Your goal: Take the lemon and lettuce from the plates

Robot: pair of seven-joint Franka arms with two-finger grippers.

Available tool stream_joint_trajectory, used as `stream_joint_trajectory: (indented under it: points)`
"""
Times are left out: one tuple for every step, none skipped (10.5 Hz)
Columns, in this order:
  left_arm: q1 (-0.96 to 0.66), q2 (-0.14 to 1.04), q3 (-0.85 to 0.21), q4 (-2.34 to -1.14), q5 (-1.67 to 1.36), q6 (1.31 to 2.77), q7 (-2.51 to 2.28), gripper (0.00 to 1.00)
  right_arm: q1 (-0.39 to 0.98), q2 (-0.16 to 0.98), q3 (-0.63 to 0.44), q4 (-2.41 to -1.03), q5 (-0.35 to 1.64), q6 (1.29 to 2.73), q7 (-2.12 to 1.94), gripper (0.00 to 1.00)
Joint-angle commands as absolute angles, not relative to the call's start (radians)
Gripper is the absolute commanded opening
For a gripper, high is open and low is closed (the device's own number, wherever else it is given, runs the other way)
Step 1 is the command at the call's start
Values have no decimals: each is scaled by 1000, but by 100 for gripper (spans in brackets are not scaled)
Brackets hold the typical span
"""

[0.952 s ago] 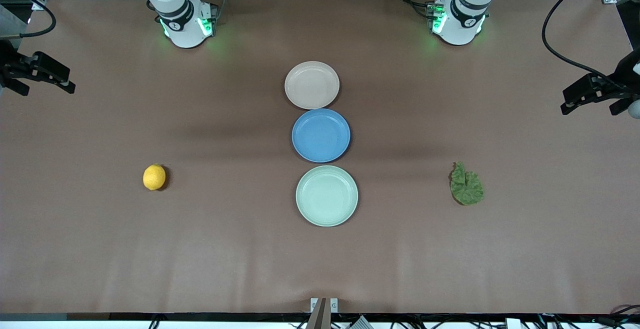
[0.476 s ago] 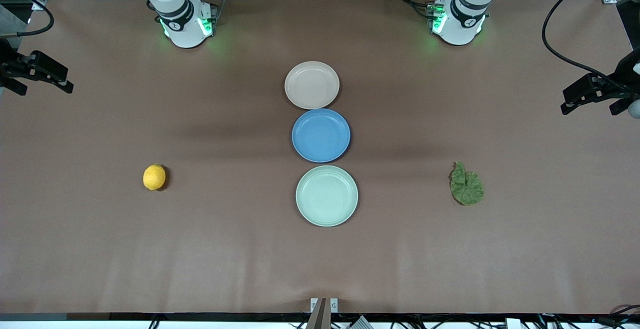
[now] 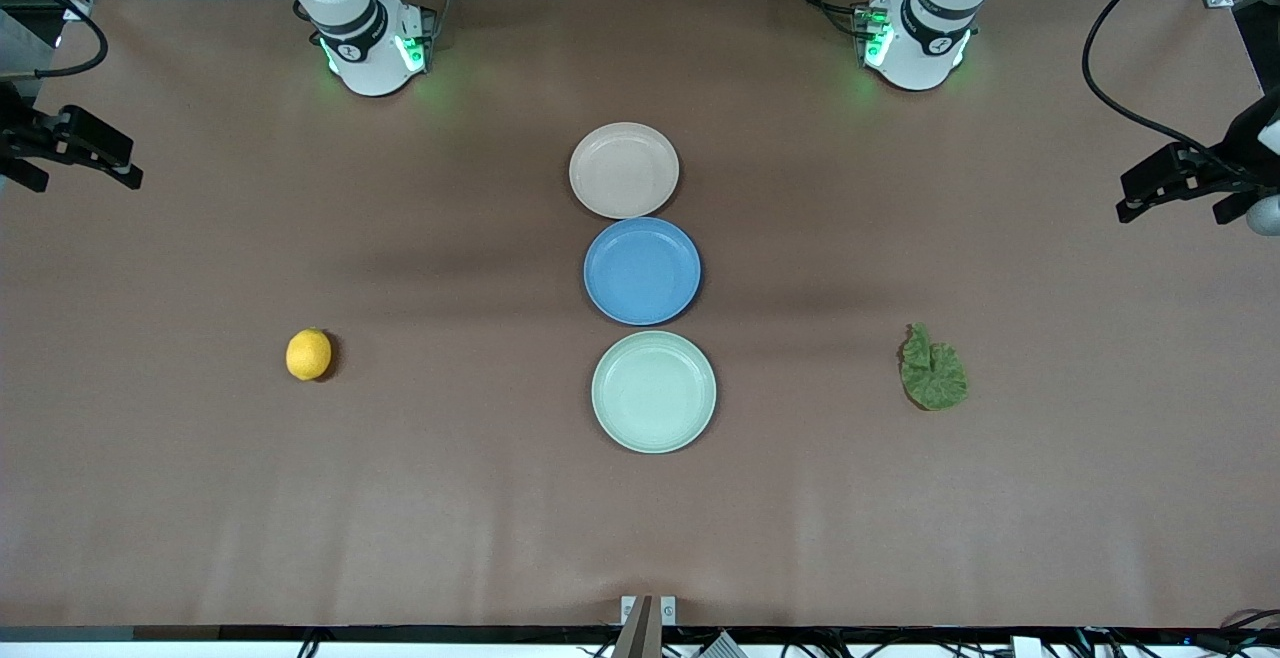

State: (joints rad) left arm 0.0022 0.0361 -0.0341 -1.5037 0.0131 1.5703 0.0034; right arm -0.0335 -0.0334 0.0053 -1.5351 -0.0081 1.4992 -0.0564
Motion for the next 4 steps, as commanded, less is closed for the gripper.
stream_joint_trajectory:
  points:
    - [8,23,-38,-1503,14,1545,29,100,-48,-17,17,-1514,-26,1483,-54,100]
    - [8,25,-37,-1503,14,1545,29,100,-45,-17,17,-1514,-25,1483,-52,100]
    - [8,25,-37,-1503,12,1545,31,100,-44,-17,17,-1517,-25,1483,-51,100]
    - [8,23,-37,-1503,12,1545,31,100,-44,-15,17,-1519,-25,1483,-49,100]
